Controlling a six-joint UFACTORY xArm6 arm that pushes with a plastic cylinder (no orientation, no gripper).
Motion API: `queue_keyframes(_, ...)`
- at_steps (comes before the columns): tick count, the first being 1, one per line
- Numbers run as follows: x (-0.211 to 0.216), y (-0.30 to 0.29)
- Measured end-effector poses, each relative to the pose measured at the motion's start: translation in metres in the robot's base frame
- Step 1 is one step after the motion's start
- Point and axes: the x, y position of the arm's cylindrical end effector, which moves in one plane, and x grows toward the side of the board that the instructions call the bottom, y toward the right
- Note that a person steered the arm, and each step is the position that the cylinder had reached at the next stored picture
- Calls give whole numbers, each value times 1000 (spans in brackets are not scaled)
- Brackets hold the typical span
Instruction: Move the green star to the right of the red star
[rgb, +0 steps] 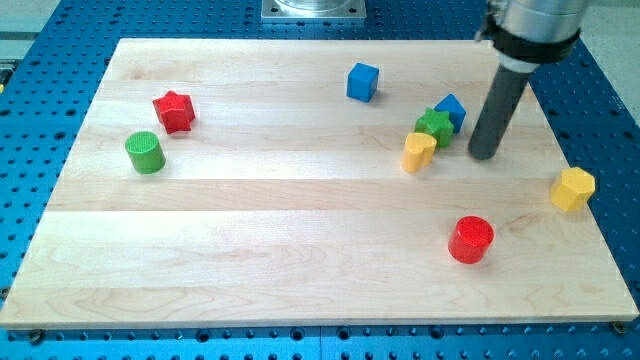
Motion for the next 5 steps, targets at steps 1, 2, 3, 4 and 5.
queue_keyframes(1,-18,-21)
queue_keyframes(2,-18,-124)
queue_keyframes(3,-18,-186)
queue_keyframes(4,-38,-234)
queue_keyframes(5,-43,-287)
